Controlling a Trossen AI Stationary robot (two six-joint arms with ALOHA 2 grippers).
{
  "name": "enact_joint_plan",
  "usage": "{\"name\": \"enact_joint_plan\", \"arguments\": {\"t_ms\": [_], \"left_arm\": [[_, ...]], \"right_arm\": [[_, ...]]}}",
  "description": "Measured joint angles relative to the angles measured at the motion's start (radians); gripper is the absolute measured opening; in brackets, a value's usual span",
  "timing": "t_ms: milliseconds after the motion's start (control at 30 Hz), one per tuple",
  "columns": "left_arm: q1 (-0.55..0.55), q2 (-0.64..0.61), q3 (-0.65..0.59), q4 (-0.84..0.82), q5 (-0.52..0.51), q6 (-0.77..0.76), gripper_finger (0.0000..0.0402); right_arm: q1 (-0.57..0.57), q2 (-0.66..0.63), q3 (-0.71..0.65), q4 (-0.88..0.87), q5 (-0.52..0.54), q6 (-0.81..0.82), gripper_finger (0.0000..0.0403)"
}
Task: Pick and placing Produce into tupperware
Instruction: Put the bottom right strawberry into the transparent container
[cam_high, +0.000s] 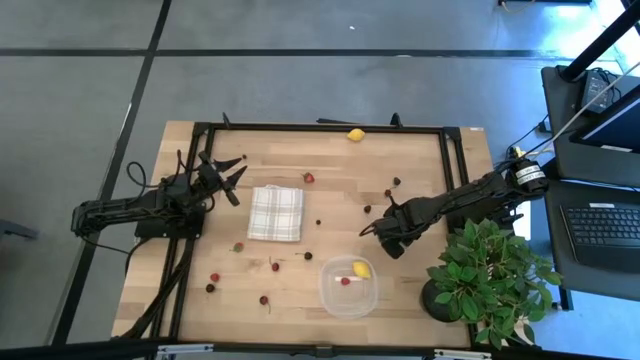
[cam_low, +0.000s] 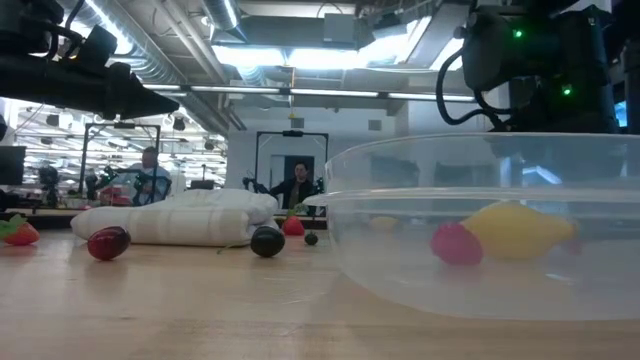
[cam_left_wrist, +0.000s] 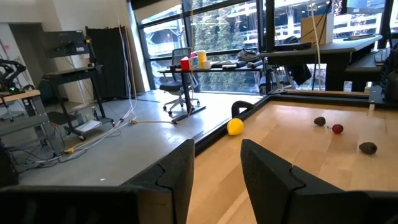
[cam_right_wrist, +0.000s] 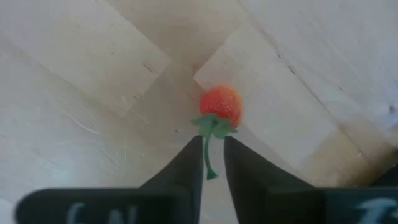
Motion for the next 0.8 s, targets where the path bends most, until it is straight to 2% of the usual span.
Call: {"name": "enact_joint_plan", "arguments": {"t_ms": [167, 500, 800], "left_arm": [[0.0, 0.0, 0.0, 0.0, 0.0, 0.0, 0.0126], [0.0, 0.0, 0.0, 0.0, 0.0, 0.0, 0.0126], [0.0, 0.0, 0.0, 0.0, 0.0, 0.0, 0.0126]], "right_arm": [[0.0, 0.0, 0.0, 0.0, 0.0, -0.008, 0.0009], [0.004, 0.0, 0.016, -0.004, 0.0, -0.038, 0.0006], [0.007, 0.0, 0.188, -0.022, 0.001, -0.147, 0.0004]]}}
